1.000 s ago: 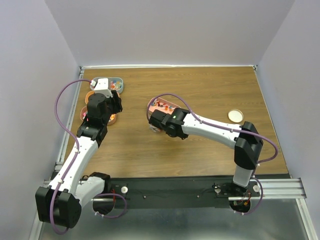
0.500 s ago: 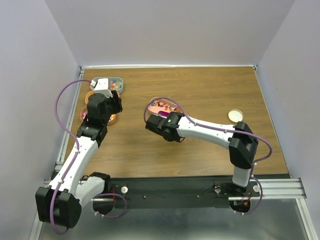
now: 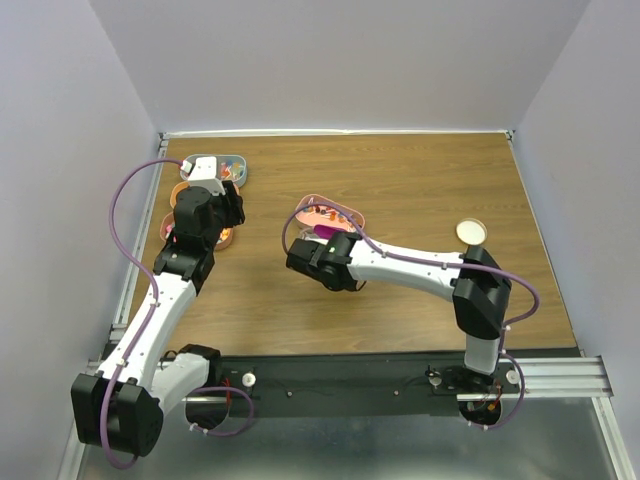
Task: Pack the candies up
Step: Place the fake candies in the packing bottle.
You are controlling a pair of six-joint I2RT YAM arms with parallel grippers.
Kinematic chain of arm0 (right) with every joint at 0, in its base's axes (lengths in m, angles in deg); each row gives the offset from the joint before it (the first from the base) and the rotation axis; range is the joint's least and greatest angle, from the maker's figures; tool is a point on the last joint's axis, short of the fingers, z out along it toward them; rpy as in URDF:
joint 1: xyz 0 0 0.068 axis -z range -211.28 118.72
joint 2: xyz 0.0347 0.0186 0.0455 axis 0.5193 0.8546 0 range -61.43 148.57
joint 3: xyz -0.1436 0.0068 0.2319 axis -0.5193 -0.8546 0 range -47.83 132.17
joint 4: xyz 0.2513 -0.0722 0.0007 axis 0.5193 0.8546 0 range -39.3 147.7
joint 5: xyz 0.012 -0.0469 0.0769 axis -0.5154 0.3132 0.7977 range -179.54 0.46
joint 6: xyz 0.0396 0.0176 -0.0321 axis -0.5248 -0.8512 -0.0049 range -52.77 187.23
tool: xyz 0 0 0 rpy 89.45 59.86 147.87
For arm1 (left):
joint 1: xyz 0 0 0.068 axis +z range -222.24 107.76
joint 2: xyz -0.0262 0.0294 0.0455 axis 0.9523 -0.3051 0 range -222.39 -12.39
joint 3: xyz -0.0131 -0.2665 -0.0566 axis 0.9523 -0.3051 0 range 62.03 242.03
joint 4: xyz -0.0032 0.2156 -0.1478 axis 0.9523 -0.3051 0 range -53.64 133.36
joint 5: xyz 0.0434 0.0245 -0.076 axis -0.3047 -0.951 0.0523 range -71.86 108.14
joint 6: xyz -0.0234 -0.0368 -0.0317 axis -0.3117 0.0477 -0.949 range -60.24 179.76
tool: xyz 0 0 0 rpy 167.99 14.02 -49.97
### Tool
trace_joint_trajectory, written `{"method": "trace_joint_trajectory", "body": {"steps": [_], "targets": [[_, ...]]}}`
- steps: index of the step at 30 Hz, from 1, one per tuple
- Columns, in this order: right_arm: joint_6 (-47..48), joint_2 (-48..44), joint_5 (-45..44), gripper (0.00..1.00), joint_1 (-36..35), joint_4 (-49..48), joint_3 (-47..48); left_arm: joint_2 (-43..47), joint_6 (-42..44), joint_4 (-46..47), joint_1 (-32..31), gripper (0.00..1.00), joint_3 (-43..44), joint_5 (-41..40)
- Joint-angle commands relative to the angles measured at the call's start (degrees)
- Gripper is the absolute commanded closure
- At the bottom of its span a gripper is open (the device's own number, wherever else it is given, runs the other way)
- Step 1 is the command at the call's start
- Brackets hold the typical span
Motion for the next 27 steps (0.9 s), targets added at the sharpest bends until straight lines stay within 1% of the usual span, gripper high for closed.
{"method": "trace_joint_trajectory", "body": {"steps": [1,10,14,16,20,27], "targets": [[0.4,1.6,-3.7,0.99,-1.0,1.1,2.0,1.2,0.0,1.3,0.6,0.46,-0.9,1.1],[-0.4,4.6,-7.3,0.99,-3.3,2.4,3.1,2.1,0.1,1.3,0.8,0.46,-1.1,1.1],[-0.7,4.7,-11.0,0.99,-3.2,3.2,3.4,2.3,0.2,1.3,0.9,0.46,-1.1,1.1],[-1.0,4.8,-11.1,0.99,-3.3,3.8,4.4,2.6,0.2,1.3,0.9,0.46,-1.2,1.1],[-1.0,4.4,-13.3,0.99,-3.3,3.8,3.4,2.9,0.2,1.3,0.9,0.46,-1.2,1.1],[-0.8,4.0,-13.5,0.99,-3.2,3.8,3.2,3.0,0.2,1.3,1.1,0.46,-1.3,1.2]]}}
